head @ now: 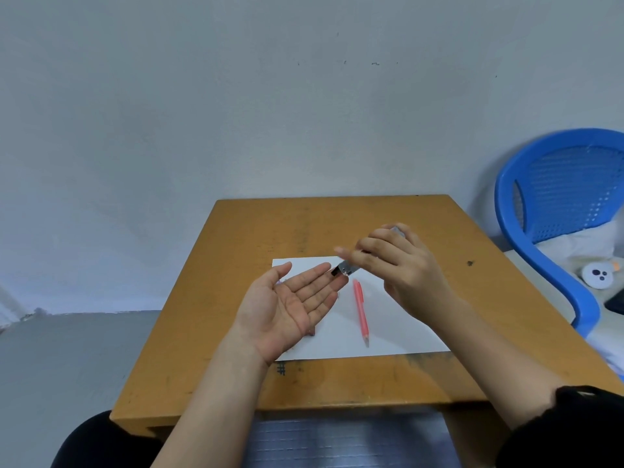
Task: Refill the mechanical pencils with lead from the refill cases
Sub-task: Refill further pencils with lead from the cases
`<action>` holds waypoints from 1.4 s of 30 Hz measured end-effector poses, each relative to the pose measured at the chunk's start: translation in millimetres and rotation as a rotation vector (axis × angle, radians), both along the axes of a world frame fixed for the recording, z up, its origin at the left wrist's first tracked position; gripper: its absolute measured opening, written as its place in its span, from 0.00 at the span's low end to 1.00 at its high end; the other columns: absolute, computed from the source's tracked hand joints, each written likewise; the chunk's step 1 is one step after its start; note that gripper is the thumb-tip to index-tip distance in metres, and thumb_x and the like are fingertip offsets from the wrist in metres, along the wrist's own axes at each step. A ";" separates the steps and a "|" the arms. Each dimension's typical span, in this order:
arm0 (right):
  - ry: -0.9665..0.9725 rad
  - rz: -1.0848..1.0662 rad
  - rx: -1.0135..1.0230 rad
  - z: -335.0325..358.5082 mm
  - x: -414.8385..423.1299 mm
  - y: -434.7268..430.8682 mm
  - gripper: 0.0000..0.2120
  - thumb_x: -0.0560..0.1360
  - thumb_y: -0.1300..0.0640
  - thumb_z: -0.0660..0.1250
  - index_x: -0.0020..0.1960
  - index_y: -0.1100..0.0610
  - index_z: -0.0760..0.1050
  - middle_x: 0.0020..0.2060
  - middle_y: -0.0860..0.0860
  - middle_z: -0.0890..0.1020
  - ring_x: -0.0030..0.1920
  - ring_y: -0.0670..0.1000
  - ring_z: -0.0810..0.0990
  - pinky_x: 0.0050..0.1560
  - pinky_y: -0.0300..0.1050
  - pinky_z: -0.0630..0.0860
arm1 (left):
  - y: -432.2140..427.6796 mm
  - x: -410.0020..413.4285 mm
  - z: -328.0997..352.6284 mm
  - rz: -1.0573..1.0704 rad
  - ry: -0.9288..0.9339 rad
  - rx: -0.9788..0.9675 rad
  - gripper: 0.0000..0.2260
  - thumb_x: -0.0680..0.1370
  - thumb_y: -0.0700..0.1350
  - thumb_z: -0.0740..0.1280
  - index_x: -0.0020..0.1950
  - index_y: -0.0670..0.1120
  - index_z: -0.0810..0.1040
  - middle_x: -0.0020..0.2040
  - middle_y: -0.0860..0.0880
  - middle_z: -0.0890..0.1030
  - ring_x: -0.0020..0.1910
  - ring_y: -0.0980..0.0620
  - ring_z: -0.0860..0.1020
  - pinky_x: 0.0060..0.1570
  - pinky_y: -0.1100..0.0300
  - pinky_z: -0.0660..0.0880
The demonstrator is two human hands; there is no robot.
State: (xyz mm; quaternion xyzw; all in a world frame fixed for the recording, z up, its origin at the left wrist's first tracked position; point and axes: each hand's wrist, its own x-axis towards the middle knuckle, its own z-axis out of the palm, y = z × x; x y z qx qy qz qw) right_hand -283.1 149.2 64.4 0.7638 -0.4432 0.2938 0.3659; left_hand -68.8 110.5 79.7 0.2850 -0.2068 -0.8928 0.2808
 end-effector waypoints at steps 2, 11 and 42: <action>0.034 0.005 -0.004 0.4 -1.9 -1.8 0.15 0.77 0.70 0.61 0.53 0.58 0.83 0.41 0.54 0.81 0.43 0.55 0.79 0.50 0.52 0.74 | 0.9 0.1 1.1 -0.007 0.001 -0.001 0.22 0.82 0.49 0.54 0.61 0.32 0.75 0.58 0.34 0.80 0.55 0.39 0.81 0.53 0.47 0.77; -0.013 -0.016 -0.001 -4.2 -2.3 -3.1 0.21 0.72 0.76 0.63 0.56 0.57 0.82 0.42 0.53 0.81 0.45 0.55 0.78 0.50 0.50 0.72 | 4.0 -0.5 7.0 -0.031 0.025 0.034 0.20 0.81 0.46 0.55 0.60 0.31 0.75 0.58 0.33 0.79 0.56 0.39 0.80 0.57 0.48 0.77; -0.225 0.014 0.020 -32.0 8.4 -3.5 0.17 0.80 0.68 0.54 0.54 0.56 0.80 0.43 0.53 0.82 0.47 0.53 0.77 0.47 0.52 0.73 | 9.1 -4.0 -2.5 -0.076 -0.419 -0.356 0.06 0.75 0.37 0.70 0.49 0.35 0.81 0.47 0.39 0.85 0.46 0.47 0.84 0.41 0.63 0.81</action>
